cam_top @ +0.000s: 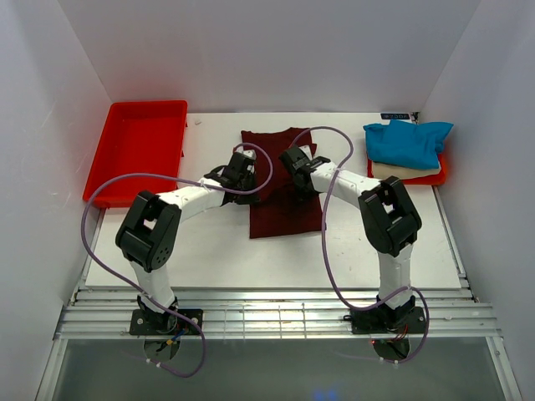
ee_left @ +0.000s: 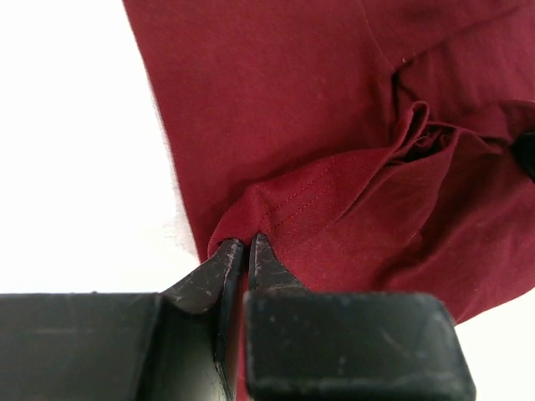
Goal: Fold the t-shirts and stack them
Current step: Fold the tshirt
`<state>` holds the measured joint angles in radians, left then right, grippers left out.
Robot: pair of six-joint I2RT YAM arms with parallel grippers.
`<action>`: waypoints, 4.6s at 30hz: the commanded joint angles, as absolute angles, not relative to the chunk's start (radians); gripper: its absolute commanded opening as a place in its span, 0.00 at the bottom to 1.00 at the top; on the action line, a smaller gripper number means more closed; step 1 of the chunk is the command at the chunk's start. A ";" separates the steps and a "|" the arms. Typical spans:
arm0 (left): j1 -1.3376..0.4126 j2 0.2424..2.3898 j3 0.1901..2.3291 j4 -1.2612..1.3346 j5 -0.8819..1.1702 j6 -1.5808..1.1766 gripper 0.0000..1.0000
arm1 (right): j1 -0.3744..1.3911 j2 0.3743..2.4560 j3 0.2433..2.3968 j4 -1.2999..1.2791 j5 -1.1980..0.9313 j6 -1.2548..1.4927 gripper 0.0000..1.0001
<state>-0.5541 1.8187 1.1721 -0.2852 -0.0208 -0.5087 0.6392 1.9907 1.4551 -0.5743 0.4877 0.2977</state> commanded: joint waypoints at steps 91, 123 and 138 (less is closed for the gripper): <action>-0.652 1.675 0.913 -0.385 0.100 -0.730 0.91 | 0.548 1.582 0.890 -0.362 0.097 0.354 0.78; -0.716 1.789 0.916 -0.437 0.078 -0.641 0.03 | 0.551 1.557 0.801 -0.371 0.017 0.371 0.08; -0.847 1.516 0.864 -0.656 0.112 -0.675 0.04 | 0.610 1.157 0.644 -0.664 -0.044 0.420 0.08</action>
